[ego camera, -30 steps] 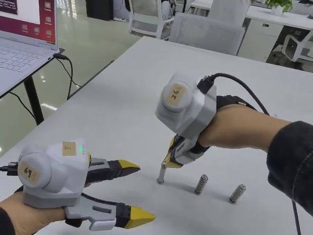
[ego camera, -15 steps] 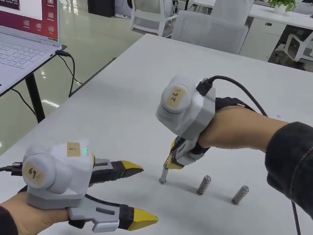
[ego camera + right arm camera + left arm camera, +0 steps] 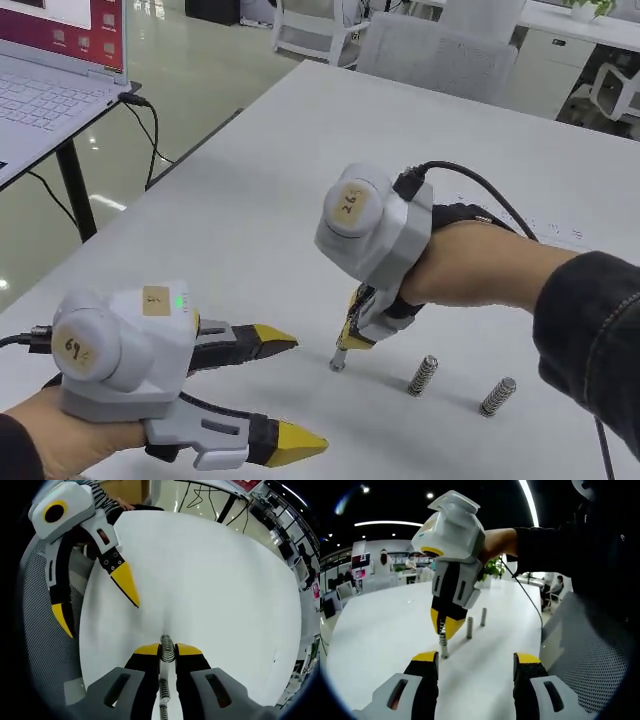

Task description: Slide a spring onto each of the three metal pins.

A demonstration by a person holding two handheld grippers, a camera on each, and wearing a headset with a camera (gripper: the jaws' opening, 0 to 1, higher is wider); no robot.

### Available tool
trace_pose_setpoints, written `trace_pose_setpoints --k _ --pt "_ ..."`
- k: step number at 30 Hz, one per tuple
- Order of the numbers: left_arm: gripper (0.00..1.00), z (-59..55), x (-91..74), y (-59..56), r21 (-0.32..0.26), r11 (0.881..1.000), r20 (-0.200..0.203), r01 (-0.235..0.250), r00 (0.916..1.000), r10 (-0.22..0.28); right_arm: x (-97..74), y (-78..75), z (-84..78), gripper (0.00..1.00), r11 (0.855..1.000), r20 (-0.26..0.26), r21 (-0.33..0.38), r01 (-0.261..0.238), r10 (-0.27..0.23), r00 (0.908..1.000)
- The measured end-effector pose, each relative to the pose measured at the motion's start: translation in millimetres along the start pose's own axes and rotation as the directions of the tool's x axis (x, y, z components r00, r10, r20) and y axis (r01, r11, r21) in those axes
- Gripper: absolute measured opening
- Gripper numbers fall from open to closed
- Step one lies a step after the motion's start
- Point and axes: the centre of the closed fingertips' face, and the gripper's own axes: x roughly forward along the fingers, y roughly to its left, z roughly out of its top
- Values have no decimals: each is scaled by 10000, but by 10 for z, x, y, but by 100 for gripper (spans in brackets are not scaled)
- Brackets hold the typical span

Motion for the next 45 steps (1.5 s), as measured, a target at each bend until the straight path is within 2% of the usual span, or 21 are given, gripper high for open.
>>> trace_pose_setpoints --k 25,36,45 --pt "54 -42 -34 54 -158 9993 -137 -334 9994 332 287 8 -122 8 9995 -450 -29 -318 316 9985" --pt "54 -44 -51 51 -160 9991 -183 -404 9990 401 285 8 -122 9 9995 -333 -69 -304 301 9990" --pt "55 -46 -45 45 -168 9992 -203 -370 9991 367 260 14 -200 15 9997 -312 49 -239 241 9992"
